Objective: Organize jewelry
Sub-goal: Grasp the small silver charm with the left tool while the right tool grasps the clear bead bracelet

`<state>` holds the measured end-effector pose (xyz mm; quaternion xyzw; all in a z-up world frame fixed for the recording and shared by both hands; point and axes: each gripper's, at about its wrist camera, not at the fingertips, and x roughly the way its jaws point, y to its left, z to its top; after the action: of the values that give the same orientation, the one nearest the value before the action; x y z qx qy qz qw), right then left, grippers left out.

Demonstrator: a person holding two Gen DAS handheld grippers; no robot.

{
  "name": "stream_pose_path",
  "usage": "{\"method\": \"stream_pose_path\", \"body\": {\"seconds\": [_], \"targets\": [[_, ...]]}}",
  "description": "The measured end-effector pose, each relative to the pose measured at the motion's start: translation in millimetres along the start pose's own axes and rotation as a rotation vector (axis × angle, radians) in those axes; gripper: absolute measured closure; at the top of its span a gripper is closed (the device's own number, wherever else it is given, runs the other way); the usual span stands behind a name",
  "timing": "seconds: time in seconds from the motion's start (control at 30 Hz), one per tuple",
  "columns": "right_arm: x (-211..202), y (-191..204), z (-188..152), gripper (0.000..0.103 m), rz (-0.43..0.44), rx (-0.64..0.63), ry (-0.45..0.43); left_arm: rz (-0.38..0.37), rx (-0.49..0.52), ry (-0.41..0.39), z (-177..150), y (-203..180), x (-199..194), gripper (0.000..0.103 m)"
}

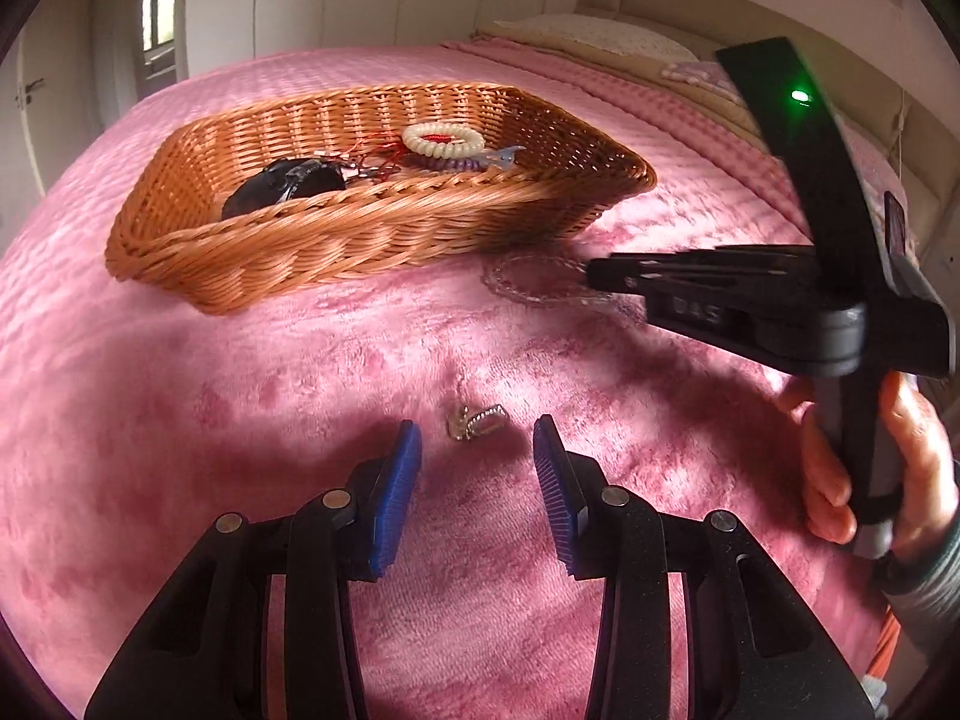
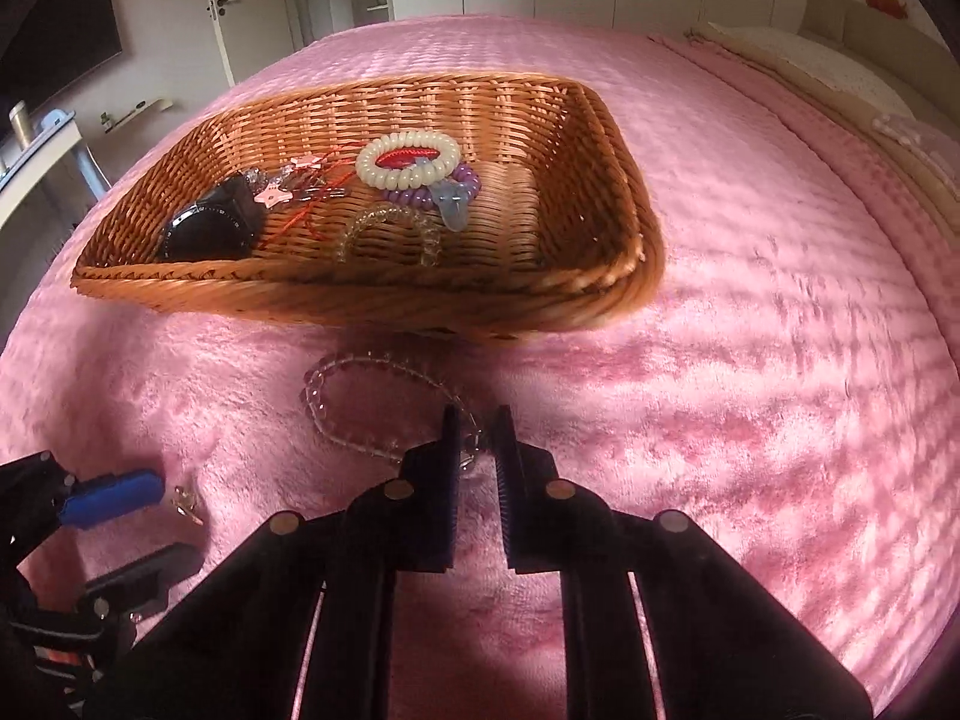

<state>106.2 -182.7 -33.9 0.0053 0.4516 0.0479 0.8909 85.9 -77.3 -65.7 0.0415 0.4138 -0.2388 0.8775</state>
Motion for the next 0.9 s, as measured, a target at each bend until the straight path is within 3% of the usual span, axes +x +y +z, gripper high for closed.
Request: {"method": "stream_pose_path", "body": {"seconds": [0.07, 0.13, 0.17, 0.43, 0.7, 0.77, 0.83, 0.9], "targets": [[-4, -8, -6, 0.094, -0.004, 0.016, 0.006, 0.007, 0.013, 0.001, 3, -2, 3, 0.069], [-8, -16, -12, 0.094, -0.001, 0.033, 0.008, 0.015, 0.028, 0.001, 4, -4, 5, 0.082], [-10, -20, -14, 0.094, 0.005, 0.043, 0.009, 0.015, 0.034, 0.001, 4, -5, 6, 0.084], [-25, -31, -34, 0.093, 0.143, 0.045, 0.016, 0.025, 0.05, -0.018, 2, -8, 4, 0.084], [-22, -40, -18, 0.089, 0.131, 0.038, 0.013, 0.02, 0.041, -0.023, 0, -6, 2, 0.084], [-15, -36, -10, 0.083, 0.12, 0.014, 0.015, 0.015, 0.037, -0.025, -1, -5, 1, 0.084], [-6, -31, -5, 0.061, 0.127, -0.013, 0.039, 0.009, 0.029, -0.026, -1, -4, 1, 0.084], [2, -26, -4, 0.057, 0.125, -0.034, 0.044, 0.004, 0.025, -0.026, -1, -3, 1, 0.084]]}}
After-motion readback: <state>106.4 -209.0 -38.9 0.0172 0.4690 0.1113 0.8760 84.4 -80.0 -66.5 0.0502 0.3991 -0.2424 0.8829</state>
